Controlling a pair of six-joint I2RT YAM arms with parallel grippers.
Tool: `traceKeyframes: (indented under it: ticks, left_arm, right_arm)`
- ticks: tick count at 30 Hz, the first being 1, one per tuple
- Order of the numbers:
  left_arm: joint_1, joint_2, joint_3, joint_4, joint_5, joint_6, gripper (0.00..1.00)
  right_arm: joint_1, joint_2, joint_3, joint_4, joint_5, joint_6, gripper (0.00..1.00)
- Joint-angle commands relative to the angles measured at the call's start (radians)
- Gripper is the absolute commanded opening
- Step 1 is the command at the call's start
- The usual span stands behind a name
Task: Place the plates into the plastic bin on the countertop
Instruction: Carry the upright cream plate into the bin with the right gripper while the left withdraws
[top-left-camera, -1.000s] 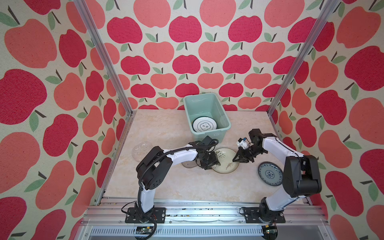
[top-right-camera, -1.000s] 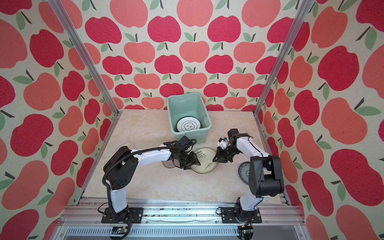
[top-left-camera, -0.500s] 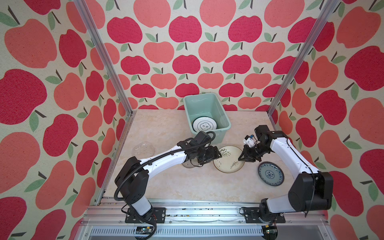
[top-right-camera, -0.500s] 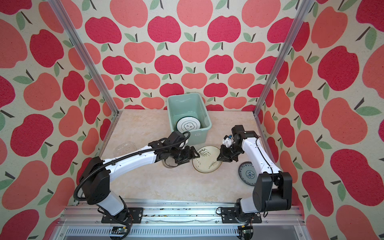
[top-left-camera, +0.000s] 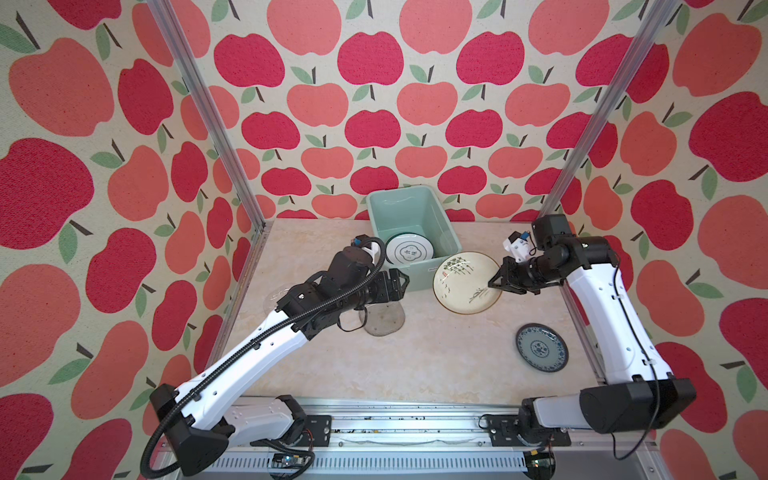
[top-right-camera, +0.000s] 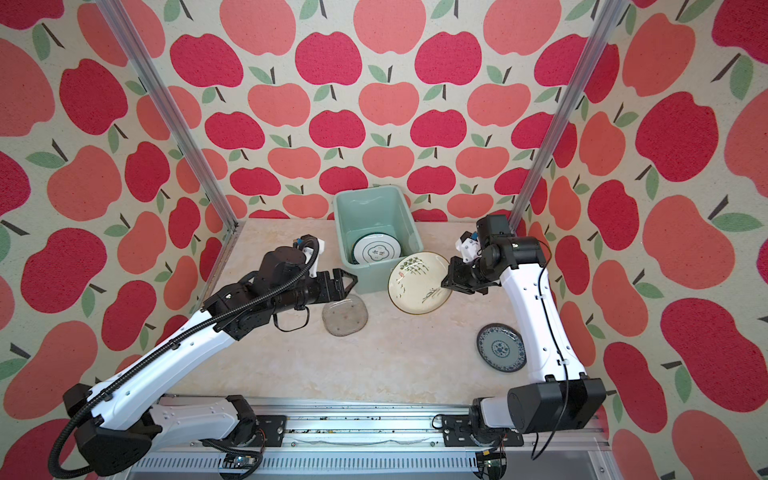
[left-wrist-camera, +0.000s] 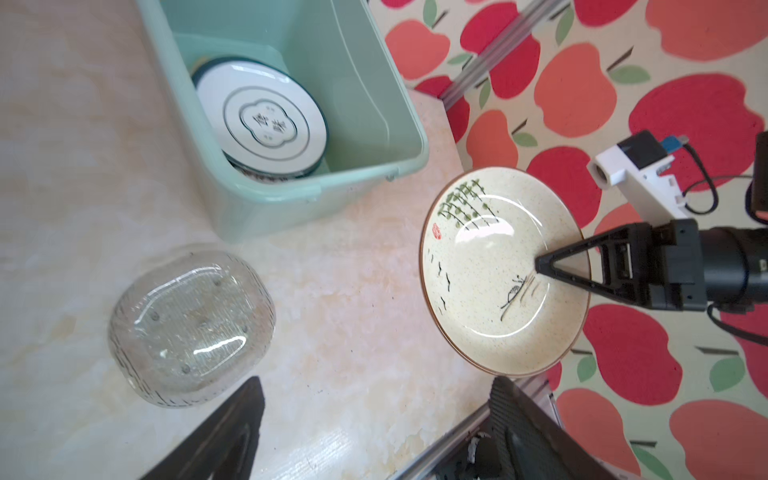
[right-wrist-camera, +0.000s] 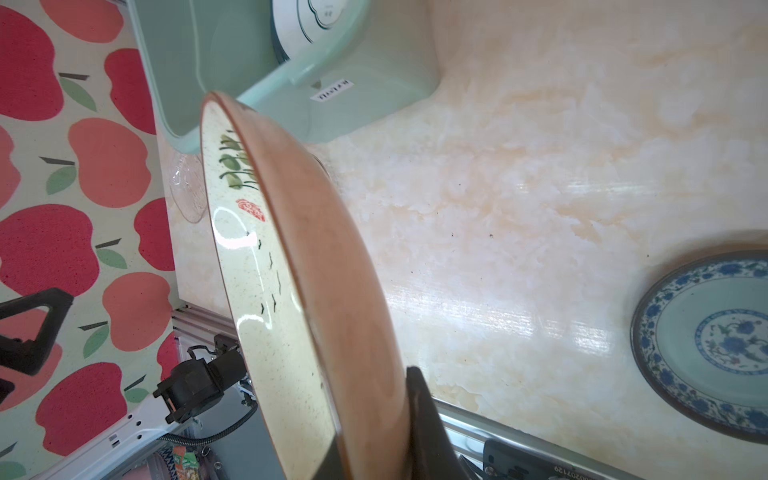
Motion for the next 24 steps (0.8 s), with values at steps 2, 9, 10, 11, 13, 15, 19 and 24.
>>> traceKeyframes:
  ticks: [2, 9, 10, 11, 13, 15, 19, 24]
  left_arm:
    - [0.169, -0.052, 0.034, -0.085, 0.013, 0.112, 0.88]
    - [0.366, -0.005, 0.058, -0.118, 0.158, 0.128, 0.88]
    - [0.379, 0.007, 0.054, -0.11, 0.174, 0.127, 0.88]
    - [0.388, 0.02, 0.054, -0.104, 0.185, 0.125, 0.88]
    - [0.4, 0.041, 0.054, -0.089, 0.204, 0.126, 0.88]
    - [0.409, 0.06, 0.056, -0.073, 0.214, 0.127, 0.88]
    - [0.425, 0.096, 0.057, -0.048, 0.232, 0.12, 0.88]
    - [0.425, 0.146, 0.079, -0.024, 0.271, 0.087, 0.88]
  right_arm:
    - [0.04, 0.105, 0.186, 0.012, -0.016, 0.074, 0.0]
    - [0.087, 0.365, 0.514, 0.041, 0.05, 0.147, 0.0]
    - [0.091, 0.405, 0.556, 0.05, 0.051, 0.163, 0.0]
    - [0.097, 0.445, 0.602, 0.057, 0.054, 0.174, 0.0]
    - [0.112, 0.523, 0.69, 0.059, 0.074, 0.189, 0.0]
    - [0.128, 0.598, 0.772, 0.059, 0.088, 0.2, 0.0]
    - [0.159, 0.729, 0.898, 0.068, 0.124, 0.218, 0.0]
    - [0.184, 0.812, 0.933, 0.135, 0.16, 0.245, 0.0]
